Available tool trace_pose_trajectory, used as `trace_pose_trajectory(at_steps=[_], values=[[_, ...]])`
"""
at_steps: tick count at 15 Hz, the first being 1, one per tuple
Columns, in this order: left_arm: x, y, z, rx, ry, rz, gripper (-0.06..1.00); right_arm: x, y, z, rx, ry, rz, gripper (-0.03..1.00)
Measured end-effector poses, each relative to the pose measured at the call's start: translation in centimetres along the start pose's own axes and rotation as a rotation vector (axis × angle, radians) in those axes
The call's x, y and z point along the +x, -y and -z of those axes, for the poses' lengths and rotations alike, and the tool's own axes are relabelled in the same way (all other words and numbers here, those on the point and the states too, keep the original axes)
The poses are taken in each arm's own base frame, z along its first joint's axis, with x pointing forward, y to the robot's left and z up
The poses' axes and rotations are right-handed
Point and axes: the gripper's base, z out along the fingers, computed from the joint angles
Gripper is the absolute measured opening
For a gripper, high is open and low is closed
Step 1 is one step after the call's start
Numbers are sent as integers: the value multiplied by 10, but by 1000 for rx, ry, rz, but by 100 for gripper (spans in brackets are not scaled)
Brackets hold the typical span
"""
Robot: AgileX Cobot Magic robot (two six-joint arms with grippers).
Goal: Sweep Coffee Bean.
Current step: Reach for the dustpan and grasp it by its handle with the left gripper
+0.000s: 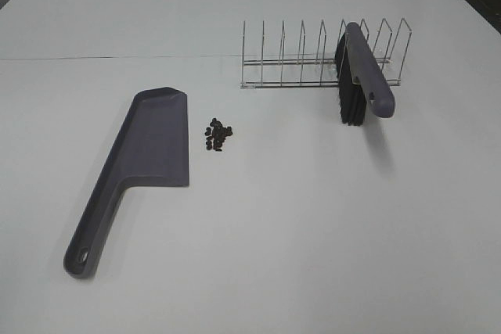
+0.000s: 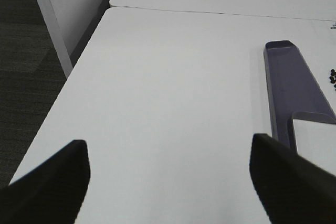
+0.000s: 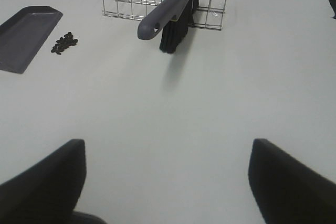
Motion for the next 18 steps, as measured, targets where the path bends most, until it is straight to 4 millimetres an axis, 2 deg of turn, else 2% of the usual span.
trace_pose_trajectory(at_steps=[18], values=[[0,0,0,0,0,0,78,0,0,0,0,0,0,74]])
